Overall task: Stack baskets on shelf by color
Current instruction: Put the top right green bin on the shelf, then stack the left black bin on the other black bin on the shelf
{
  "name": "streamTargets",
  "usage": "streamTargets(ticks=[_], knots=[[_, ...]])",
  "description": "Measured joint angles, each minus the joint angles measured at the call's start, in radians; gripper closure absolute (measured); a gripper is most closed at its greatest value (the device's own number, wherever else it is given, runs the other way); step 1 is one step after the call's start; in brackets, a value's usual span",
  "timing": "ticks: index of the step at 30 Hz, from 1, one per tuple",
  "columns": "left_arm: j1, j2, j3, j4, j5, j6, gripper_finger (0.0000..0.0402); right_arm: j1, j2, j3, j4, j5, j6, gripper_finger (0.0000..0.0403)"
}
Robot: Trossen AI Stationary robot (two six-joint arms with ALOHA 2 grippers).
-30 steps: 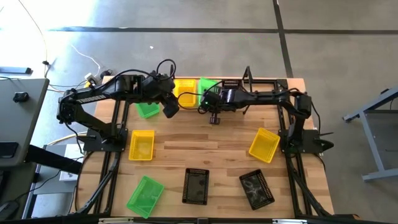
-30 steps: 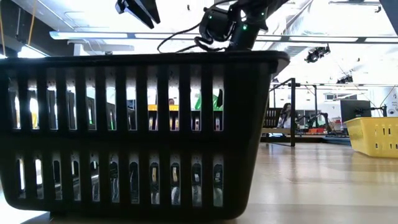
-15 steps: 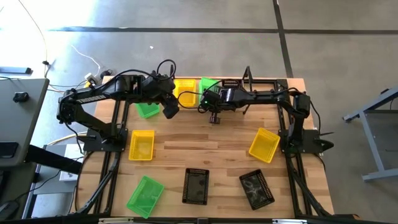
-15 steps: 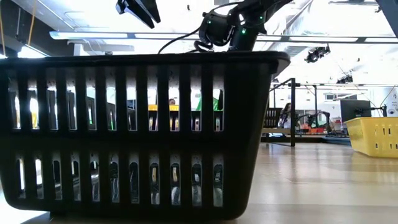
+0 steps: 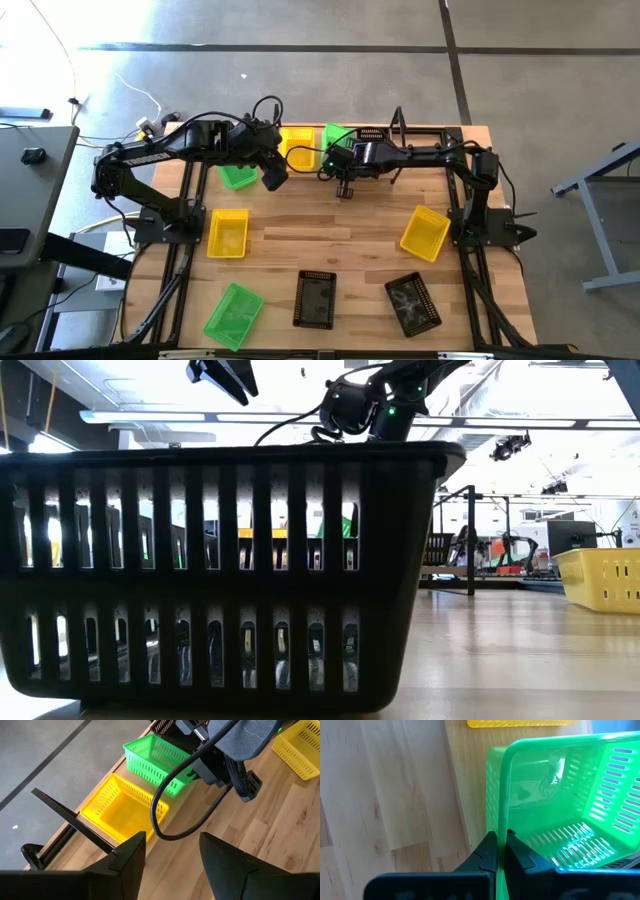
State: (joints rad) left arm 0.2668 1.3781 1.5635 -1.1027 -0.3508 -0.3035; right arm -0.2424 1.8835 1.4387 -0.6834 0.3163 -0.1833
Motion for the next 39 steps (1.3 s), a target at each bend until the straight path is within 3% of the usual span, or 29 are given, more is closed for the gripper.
streamTargets(ticks=[7,16,24,34,39], knots=[[0.0,0.0,0.0,0.0,0.0,0.0,0.0225,0.0,0.0,0.0,0.0,0.0,0.001,0.0396],[0.0,0.0,0.0,0.0,0.0,0.0,0.0225,0.0,0.002,0.0,0.015,0.01,0.003,0.0328],[0.0,0.0,0.0,0.0,0.0,0.0,0.0225,0.001,0.002,0.002,0.015,0.015,0.02,0.0325],[0.0,0.0,0.0,0.0,0.003,0.0,0.0225,0.008,0.001,0.111,-0.143,0.016,0.118,0.0325],[0.0,0.0,0.0,0.0,0.067,0.0,0.0225,0.018,0.001,0.163,-0.246,0.023,0.191,0.0324]])
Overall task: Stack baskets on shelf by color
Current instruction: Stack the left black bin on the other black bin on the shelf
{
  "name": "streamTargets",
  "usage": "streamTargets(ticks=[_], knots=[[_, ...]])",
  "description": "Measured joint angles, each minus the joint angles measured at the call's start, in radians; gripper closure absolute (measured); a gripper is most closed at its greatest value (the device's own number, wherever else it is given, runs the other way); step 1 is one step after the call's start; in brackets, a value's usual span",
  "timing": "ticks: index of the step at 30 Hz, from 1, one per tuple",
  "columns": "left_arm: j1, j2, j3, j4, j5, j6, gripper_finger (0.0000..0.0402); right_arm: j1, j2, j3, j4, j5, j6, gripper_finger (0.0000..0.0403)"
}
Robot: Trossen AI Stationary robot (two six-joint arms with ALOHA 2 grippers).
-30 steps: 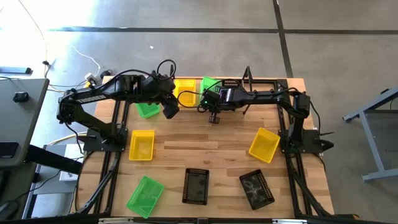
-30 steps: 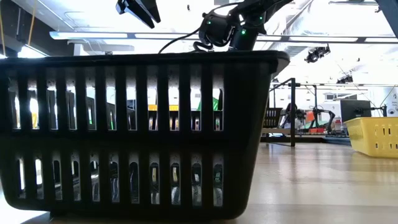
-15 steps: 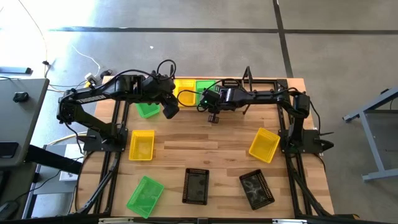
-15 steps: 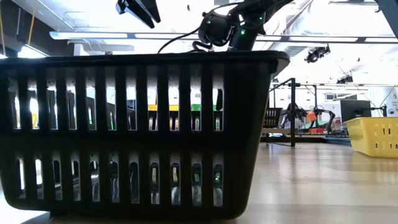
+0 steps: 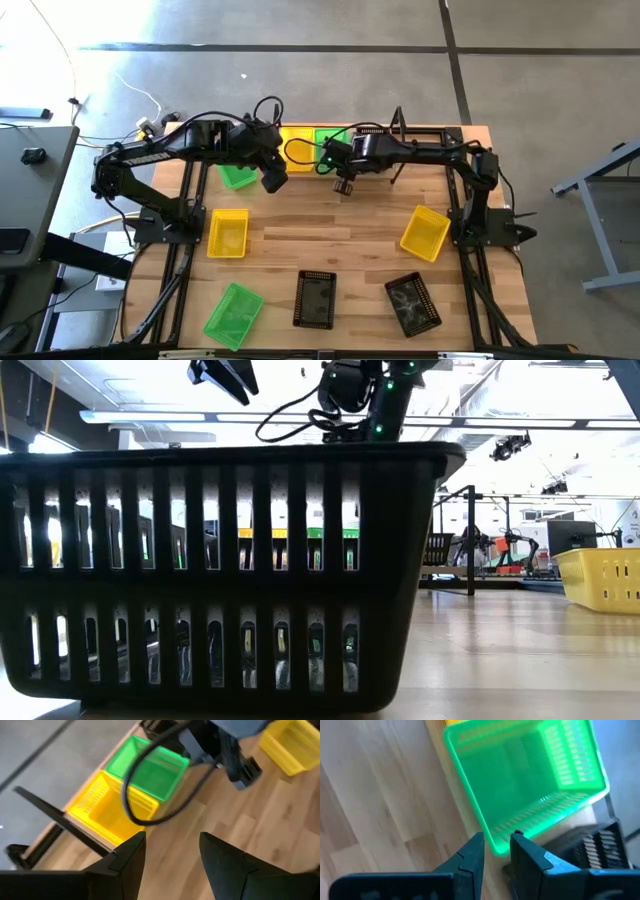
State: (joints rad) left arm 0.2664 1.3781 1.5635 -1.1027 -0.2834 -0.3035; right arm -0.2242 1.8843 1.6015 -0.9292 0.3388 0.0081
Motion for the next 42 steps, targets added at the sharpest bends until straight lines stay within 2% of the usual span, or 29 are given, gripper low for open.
streamTargets(ticks=[7,25,31,34,42], knots=[[-0.072,0.0,0.0,-0.01,0.023,0.019,0.0225,0.051,0.0,0.049,-0.09,0.062,0.083,0.0325],[-0.419,0.0,0.0,-0.06,0.01,-0.038,0.0225,0.203,-0.092,0.056,-0.207,0.091,0.457,0.0324],[-0.496,0.0,0.0,-0.06,-0.006,-0.155,0.0225,0.301,-0.106,0.056,-0.205,0.039,0.575,0.0324],[-0.529,0.005,0.0,-0.06,-0.031,-0.269,0.0225,0.353,-0.106,0.056,-0.203,0.002,0.614,0.0324],[-0.605,0.056,-0.001,-0.067,-0.087,-0.596,0.0225,0.484,-0.106,0.055,-0.154,-0.114,0.578,0.0324]])
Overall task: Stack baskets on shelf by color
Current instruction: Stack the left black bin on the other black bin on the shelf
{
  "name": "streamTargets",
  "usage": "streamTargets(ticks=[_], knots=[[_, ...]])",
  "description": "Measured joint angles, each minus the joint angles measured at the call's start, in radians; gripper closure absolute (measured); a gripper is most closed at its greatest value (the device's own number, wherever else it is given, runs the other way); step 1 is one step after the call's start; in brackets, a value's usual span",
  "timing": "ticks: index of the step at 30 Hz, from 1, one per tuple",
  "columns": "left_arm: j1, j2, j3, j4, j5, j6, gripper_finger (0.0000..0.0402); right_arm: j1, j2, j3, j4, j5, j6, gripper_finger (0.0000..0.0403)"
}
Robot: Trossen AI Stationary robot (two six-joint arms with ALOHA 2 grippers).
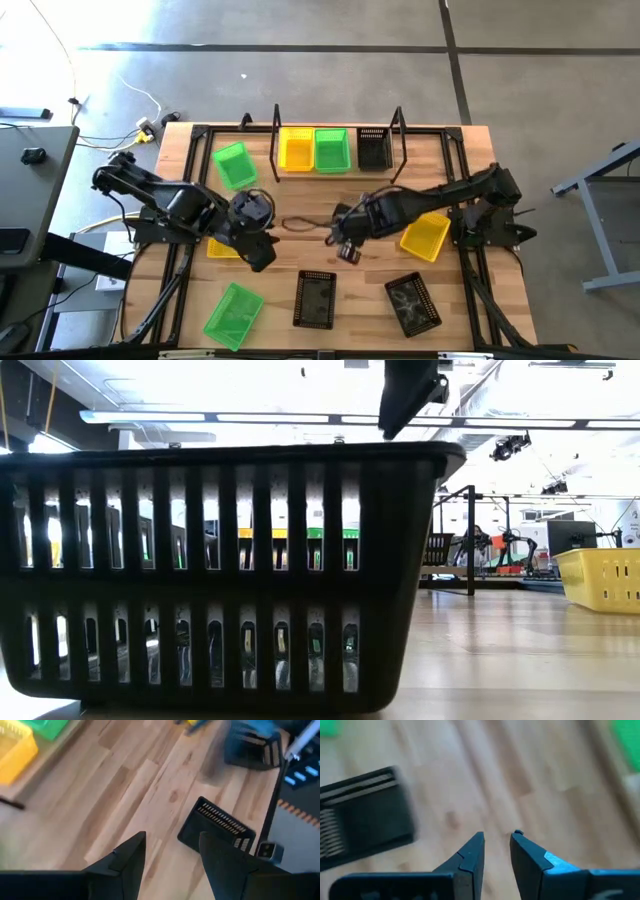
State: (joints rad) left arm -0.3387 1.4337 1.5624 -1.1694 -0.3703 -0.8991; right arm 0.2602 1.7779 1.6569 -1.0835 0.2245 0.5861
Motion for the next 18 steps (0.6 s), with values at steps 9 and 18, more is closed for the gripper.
streamTargets(ticks=[9,18], knots=[[-0.07,0.103,0.0,-0.031,-0.033,-0.281,0.0225,0.137,0.0,0.0,0.111,-0.122,-0.021,0.0324],[-0.124,0.221,0.0,-0.042,-0.056,-0.558,0.0225,0.227,0.0,-0.003,0.125,-0.121,-0.003,0.0324]])
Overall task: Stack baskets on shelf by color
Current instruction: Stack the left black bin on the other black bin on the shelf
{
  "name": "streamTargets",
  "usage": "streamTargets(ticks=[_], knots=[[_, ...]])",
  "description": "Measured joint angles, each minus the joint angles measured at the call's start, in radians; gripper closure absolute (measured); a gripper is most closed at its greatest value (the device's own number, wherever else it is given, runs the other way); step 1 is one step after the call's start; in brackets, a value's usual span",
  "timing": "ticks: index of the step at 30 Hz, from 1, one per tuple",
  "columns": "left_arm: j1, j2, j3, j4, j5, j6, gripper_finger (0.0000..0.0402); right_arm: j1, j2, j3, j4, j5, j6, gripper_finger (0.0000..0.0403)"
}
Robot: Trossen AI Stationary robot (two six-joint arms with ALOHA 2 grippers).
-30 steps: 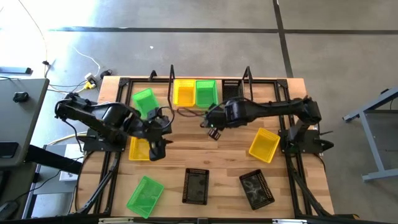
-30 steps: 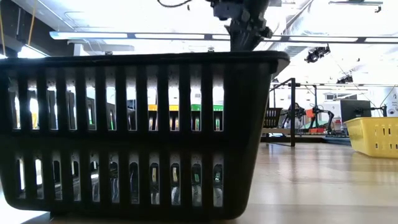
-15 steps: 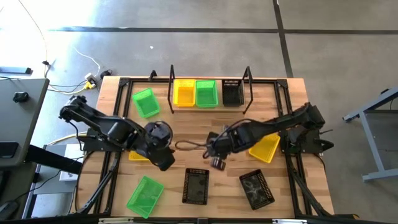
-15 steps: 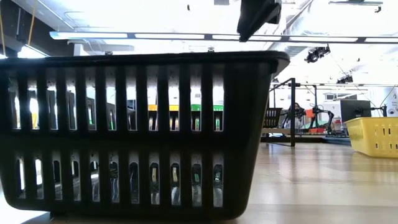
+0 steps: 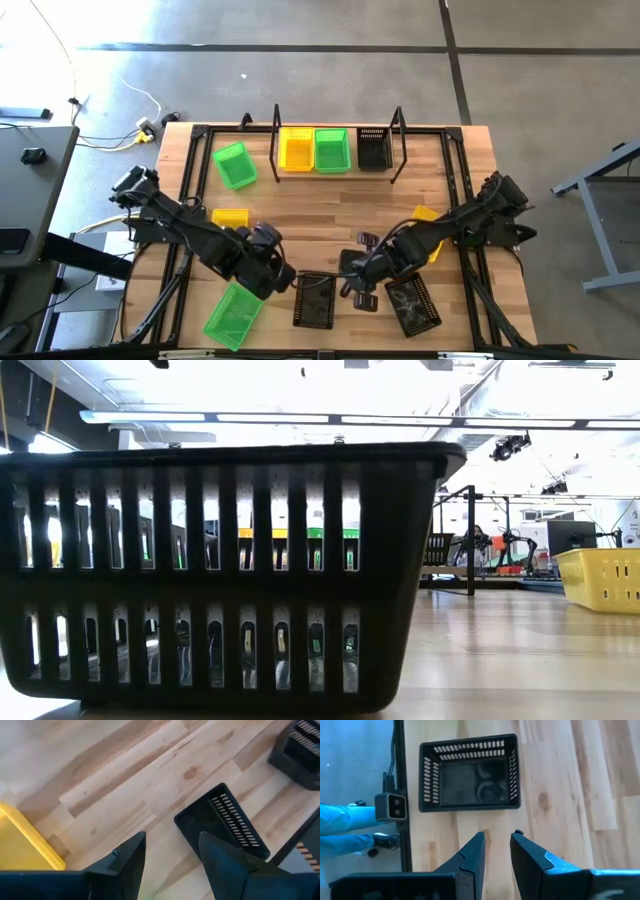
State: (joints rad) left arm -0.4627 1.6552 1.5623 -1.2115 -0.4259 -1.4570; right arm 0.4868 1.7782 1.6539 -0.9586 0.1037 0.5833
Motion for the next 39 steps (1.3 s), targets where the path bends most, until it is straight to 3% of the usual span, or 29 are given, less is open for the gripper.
streamTargets(ticks=[11,39], knots=[[-0.024,0.136,0.0,0.018,0.072,-0.136,0.0225,0.061,0.0,0.0,0.005,0.05,0.023,0.0324],[-0.008,0.381,0.001,0.282,0.164,-0.16,0.0225,0.079,0.001,0.0,0.006,0.051,0.022,0.0324]])
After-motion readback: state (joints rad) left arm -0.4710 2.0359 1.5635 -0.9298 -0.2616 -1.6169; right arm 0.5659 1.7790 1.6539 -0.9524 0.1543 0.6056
